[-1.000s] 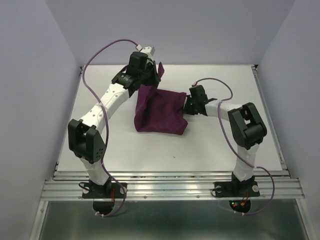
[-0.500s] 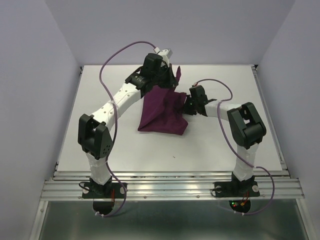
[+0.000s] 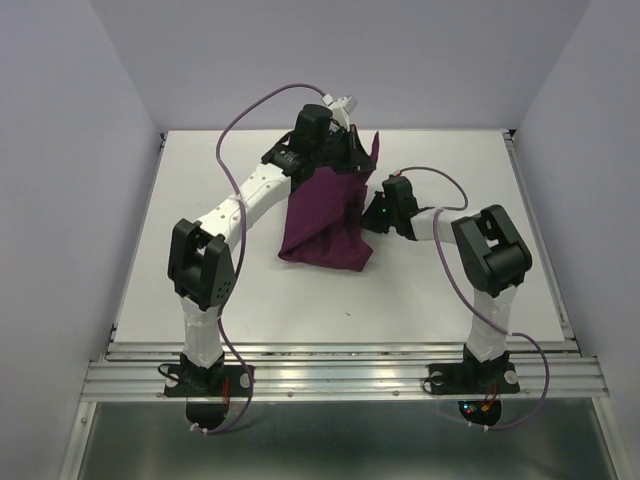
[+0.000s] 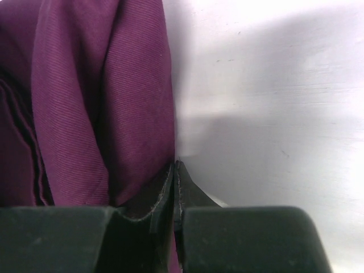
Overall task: Prepare the surgical pack
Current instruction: Pack the surgical kit at the center of the board.
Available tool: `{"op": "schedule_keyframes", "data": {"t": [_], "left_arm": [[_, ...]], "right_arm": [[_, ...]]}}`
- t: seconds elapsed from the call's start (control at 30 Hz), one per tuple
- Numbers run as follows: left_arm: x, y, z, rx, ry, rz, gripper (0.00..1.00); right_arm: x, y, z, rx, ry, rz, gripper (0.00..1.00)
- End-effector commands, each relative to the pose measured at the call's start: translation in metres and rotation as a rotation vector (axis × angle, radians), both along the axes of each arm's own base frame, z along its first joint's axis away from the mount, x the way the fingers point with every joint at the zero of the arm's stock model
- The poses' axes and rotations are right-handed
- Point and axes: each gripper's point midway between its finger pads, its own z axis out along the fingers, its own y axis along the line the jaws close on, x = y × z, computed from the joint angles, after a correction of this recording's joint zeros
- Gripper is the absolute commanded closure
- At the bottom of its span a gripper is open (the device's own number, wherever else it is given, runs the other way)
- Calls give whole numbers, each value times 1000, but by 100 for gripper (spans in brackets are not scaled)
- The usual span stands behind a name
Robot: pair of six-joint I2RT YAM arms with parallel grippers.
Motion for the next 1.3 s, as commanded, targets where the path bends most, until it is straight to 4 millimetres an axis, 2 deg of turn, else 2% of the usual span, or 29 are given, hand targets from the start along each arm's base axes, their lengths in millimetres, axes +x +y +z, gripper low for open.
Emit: {"op": "schedule_keyframes", "data": {"t": [0.0,0.37,0.57,0.7,0.93,1.17,1.27], "left_arm": [[-18,-32,62,-192,-101,-146,100],[-44,-55,75,-284,-105,-292,100],[-48,-59,72,-311,-97,-331,100],[-44,-63,61,-301,-86,-341,100],[-37,-60,29,-263,-28,-334,100],[-35,-60,20,-263,-7,-354,100],[-35,-61,15,-254,-1,-358,100]], "right_arm": [[-7,21,-1,111,25,18,92],[-12,37,-4,235,55,7,92],[-13,42,-3,296,68,-7,92],[-15,41,-3,310,73,-16,92],[-19,40,-5,311,78,-20,92],[-22,41,-9,339,93,-25,92],[-22,37,-11,323,89,-40,87]]}}
